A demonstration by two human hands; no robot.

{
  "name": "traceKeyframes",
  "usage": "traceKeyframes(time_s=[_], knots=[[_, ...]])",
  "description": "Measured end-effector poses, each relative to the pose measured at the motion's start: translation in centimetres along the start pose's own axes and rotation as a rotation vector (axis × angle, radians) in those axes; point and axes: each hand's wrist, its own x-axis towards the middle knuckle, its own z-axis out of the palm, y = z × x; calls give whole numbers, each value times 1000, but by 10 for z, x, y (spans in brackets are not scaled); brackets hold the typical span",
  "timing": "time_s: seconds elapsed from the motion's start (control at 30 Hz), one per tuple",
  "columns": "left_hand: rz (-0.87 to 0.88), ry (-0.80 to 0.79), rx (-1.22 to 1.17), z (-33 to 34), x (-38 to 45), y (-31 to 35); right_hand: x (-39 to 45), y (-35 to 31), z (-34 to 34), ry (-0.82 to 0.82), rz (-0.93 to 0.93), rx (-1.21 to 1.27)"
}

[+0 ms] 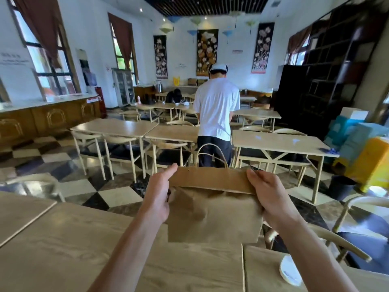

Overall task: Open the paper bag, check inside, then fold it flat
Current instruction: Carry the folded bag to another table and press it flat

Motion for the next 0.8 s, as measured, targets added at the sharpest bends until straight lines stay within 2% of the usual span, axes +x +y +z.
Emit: traceKeyframes(time_s=[0.23, 0.4, 0.57, 0.73, 0.8], knots=[[94, 40, -3, 18, -15, 49, 5, -61, -4, -68, -80, 73], [245, 192, 129, 4, -33, 50, 4, -60, 5, -165, -70, 119], [353, 338, 151, -36, -63, 49, 0, -58, 43, -325, -44, 103], [416, 608, 270, -82, -109, 51, -13, -60, 89, -523, 23, 171], [412, 678, 250, -100, -131, 53, -21, -62, 108, -604, 69, 193]])
